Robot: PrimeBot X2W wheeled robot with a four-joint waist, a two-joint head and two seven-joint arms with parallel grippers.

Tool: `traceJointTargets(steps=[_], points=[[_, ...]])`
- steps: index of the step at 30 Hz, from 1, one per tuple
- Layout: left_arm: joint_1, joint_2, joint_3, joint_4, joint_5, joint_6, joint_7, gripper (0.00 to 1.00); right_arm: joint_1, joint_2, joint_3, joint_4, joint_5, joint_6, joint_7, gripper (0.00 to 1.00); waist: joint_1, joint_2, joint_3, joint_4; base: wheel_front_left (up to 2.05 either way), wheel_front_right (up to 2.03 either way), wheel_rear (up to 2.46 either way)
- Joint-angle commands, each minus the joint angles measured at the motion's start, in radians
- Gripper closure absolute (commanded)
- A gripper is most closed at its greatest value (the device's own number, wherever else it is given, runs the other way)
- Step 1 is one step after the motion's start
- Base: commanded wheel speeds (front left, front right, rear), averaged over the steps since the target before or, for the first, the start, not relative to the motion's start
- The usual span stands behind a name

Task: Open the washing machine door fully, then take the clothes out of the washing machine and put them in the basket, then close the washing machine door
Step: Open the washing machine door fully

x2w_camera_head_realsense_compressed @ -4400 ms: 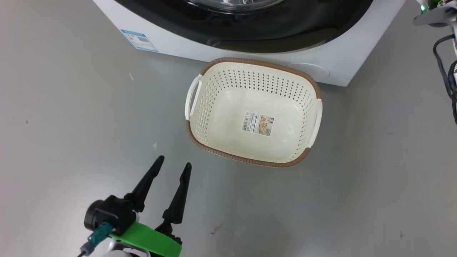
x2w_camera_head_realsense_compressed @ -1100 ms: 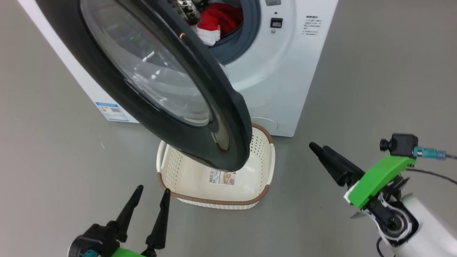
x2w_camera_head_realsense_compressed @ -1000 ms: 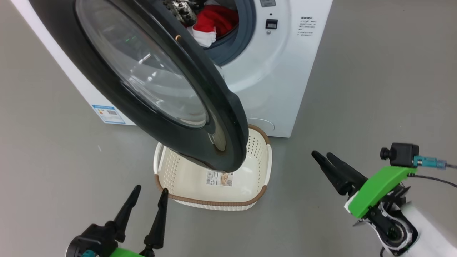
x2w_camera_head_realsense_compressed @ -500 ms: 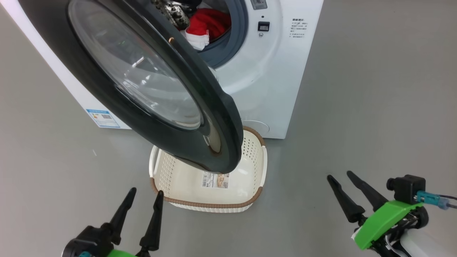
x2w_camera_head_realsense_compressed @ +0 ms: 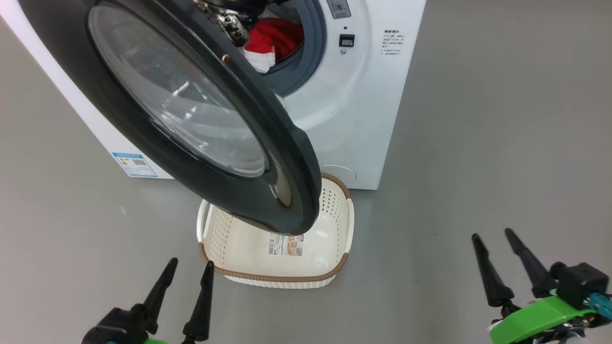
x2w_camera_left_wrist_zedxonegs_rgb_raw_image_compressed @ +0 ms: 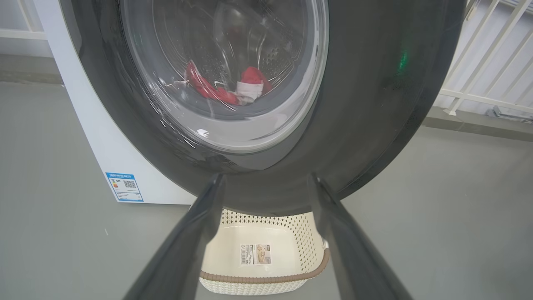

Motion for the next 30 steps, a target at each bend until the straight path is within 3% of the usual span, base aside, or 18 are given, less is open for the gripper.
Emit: traceJointTargets(steps=[1, 7, 11, 30], points=[[-0.003, 0.015, 0.038, -0.020, 0.016, -0.005, -0.012, 0.00, 0.017, 0.012, -0.028, -0.057, -0.042, 0.005, -0.012, 0.00, 0.0000, 0.0000, -0.001, 0.001, 0.00, 0.00, 0.00], [0.000, 0.012, 0.047, -0.028, 0.029, -0.005, -0.012, 0.00, 0.083, 0.092, -0.150, -0.166, -0.130, 0.005, -0.012, 0.00, 0.0000, 0.0000, -0.005, 0.006, 0.00, 0.00, 0.00], [0.006, 0.007, 0.053, -0.038, 0.033, -0.005, -0.012, 0.00, 0.116, 0.110, -0.172, -0.182, -0.149, 0.005, -0.012, 0.00, 0.0000, 0.0000, -0.011, 0.010, 0.00, 0.00, 0.00], [0.023, -0.003, 0.061, -0.052, 0.052, -0.005, -0.012, 0.00, 0.157, 0.132, -0.170, -0.137, -0.189, 0.005, -0.012, 0.00, 0.0000, 0.0000, -0.026, 0.016, 0.00, 0.00, 0.00]])
